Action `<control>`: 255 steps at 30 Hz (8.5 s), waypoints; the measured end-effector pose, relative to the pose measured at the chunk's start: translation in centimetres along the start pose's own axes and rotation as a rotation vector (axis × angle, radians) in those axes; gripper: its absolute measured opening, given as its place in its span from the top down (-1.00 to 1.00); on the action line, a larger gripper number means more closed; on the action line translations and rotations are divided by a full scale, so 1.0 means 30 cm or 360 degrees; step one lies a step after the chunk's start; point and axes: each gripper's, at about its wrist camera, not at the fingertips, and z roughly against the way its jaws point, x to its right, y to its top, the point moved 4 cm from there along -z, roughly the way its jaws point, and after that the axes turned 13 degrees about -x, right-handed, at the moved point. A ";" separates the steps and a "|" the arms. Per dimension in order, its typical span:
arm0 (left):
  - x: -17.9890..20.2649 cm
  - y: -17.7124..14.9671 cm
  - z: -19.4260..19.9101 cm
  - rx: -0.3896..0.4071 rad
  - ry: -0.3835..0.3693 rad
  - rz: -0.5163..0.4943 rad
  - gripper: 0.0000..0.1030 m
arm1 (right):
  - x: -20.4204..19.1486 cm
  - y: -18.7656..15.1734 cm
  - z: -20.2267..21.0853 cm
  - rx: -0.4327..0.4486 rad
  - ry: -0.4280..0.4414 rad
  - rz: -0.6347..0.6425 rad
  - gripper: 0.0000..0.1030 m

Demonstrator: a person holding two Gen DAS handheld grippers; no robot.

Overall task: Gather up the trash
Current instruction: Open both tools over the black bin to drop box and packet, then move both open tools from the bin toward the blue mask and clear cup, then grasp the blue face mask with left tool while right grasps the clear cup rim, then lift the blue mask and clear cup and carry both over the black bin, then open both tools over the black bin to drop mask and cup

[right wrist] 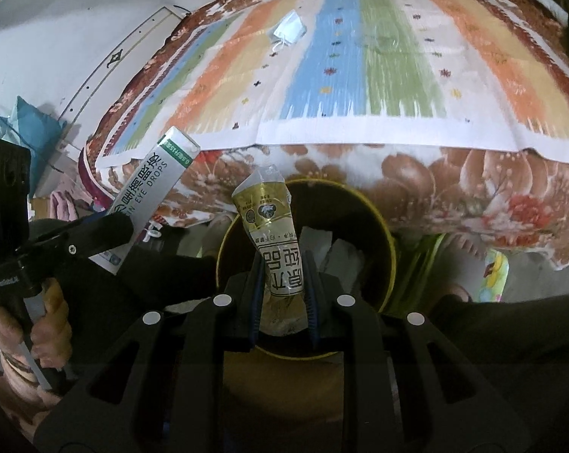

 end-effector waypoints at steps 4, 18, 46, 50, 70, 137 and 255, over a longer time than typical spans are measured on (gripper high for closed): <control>-0.001 -0.005 -0.010 -0.0013 -0.0004 0.0012 -0.40 | -0.004 0.001 -0.001 0.0006 -0.0017 0.0003 0.63; -0.056 0.007 -0.032 -0.0052 -0.0072 0.0205 -0.52 | 0.023 0.029 -0.007 0.0003 0.0029 -0.0067 0.01; -0.044 0.227 0.037 0.0092 0.0282 0.0080 -0.55 | 0.061 0.185 0.031 0.0089 -0.0028 -0.0126 -0.19; -0.040 0.268 0.047 0.0103 0.0310 0.0069 -0.55 | 0.065 0.247 0.058 0.0113 -0.0103 -0.0098 -0.24; -0.109 0.610 0.085 0.0166 0.0588 0.0138 -0.71 | 0.099 0.641 0.127 0.0145 -0.0222 -0.0079 -0.54; -0.452 1.418 -0.479 0.0030 0.0728 -0.0203 -0.61 | 0.538 1.250 -0.346 -0.0103 -0.0035 -0.0549 0.81; -0.005 0.020 -0.016 -0.0032 0.0088 -0.0042 0.48 | -0.046 0.044 -0.052 -0.0083 0.0077 0.0104 0.23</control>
